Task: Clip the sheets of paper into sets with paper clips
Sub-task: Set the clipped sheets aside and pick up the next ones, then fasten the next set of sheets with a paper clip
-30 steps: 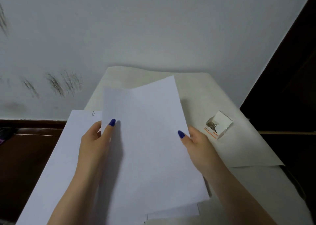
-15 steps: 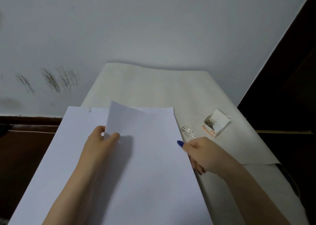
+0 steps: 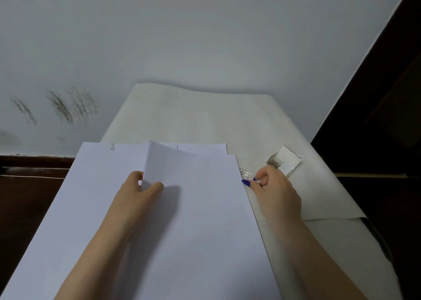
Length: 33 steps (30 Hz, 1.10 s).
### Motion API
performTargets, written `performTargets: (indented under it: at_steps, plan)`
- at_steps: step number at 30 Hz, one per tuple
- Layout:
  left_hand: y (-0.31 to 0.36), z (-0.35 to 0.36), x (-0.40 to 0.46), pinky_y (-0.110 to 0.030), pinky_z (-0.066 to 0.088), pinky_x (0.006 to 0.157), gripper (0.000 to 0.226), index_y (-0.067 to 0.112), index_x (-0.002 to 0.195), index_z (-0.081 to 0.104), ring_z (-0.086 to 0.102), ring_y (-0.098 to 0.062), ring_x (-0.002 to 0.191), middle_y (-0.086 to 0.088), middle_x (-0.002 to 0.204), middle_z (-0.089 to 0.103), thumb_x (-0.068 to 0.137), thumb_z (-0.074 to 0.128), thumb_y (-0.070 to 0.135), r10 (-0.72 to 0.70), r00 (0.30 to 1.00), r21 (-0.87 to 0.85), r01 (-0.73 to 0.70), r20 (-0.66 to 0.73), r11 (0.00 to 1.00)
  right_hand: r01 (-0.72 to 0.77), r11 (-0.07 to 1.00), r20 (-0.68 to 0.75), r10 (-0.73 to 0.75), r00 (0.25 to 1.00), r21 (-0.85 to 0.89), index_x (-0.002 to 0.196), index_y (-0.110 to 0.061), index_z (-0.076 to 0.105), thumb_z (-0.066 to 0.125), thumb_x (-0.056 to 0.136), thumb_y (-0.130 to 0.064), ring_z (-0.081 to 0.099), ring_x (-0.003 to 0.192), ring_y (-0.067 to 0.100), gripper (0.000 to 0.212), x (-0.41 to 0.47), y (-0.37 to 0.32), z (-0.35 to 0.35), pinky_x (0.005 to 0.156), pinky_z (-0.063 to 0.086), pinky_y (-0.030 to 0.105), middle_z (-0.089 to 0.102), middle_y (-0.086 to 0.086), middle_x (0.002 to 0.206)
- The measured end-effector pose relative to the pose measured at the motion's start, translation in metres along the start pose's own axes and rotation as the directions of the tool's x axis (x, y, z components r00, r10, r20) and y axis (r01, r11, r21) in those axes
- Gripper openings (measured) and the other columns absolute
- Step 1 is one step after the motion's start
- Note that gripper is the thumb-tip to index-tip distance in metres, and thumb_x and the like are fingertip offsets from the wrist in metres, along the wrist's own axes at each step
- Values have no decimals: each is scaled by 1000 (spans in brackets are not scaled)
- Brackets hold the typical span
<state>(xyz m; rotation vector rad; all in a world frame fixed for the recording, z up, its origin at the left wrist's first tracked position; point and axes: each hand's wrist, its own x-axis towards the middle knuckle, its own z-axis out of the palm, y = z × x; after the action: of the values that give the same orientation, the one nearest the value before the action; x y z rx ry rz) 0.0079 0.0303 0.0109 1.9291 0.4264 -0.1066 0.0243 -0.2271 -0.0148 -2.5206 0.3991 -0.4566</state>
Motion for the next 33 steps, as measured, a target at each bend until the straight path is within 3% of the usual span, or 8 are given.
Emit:
performTargets:
  at_steps: [5, 10, 15, 19, 23, 26, 33]
  plan:
    - [0, 0, -1, -38, 51, 70, 23, 16, 108, 55, 67, -27, 79, -6, 91, 68, 86, 57, 23, -14, 1000, 9, 14, 7, 1000, -13, 1000, 9, 13, 1000, 11, 84, -20, 57, 60, 88, -21, 51, 75, 17, 5, 2, 0, 1, 58, 35, 29, 56, -8, 88]
    - [0, 0, 0, -41, 53, 77, 26, 15, 110, 55, 68, -29, 83, -7, 94, 69, 86, 58, 23, -21, 999, 20, 21, 37, 1000, -11, 1000, 29, 11, 1000, -20, 86, -18, 56, 56, 90, -18, 52, 76, 20, 4, 2, -1, 1, 60, 36, 29, 55, -6, 94]
    - [-1, 1, 0, -33, 48, 62, 26, 13, 110, 55, 67, -28, 78, -7, 90, 69, 86, 58, 21, -14, 999, 25, 13, 43, 1000, -19, 1000, 26, 19, 999, 4, 93, -18, 54, 57, 89, -17, 54, 79, 19, 5, 2, -1, 0, 61, 36, 29, 56, -4, 94]
    - [0, 1, 0, -38, 51, 72, 23, 13, 109, 56, 68, -30, 80, -8, 90, 70, 86, 57, 20, -5, 999, 27, 4, 38, 1000, -52, 998, 40, 53, 998, -38, 90, -19, 55, 56, 91, -19, 56, 82, 21, 1, 3, -1, 1, 62, 37, 29, 57, -3, 97]
    - [0, 1, -1, -36, 50, 69, 23, 14, 108, 56, 68, -28, 79, -7, 89, 70, 86, 57, 21, -1, 999, 24, 0, 38, 1000, -66, 995, 40, 68, 997, -71, 87, -19, 57, 54, 91, -18, 55, 81, 21, 5, 4, -2, 2, 63, 38, 30, 57, -2, 97]
    - [0, 1, -1, -40, 53, 74, 21, 15, 106, 56, 68, -30, 80, -8, 90, 71, 86, 58, 21, 0, 999, 20, -1, 47, 1000, -57, 996, 25, 59, 998, -63, 86, -17, 58, 53, 90, -16, 57, 84, 23, 7, 3, -2, 2, 64, 41, 31, 57, -2, 97]
    - [1, -1, -2, -31, 46, 61, 9, 20, 93, 61, 67, -25, 74, -5, 88, 72, 85, 56, 18, 20, 997, 4, -21, 80, 1000, -35, 998, -136, 43, 990, 61, 85, -15, 56, 54, 91, -16, 58, 81, 28, 6, 3, 1, 1, 62, 40, 33, 64, 0, 83]
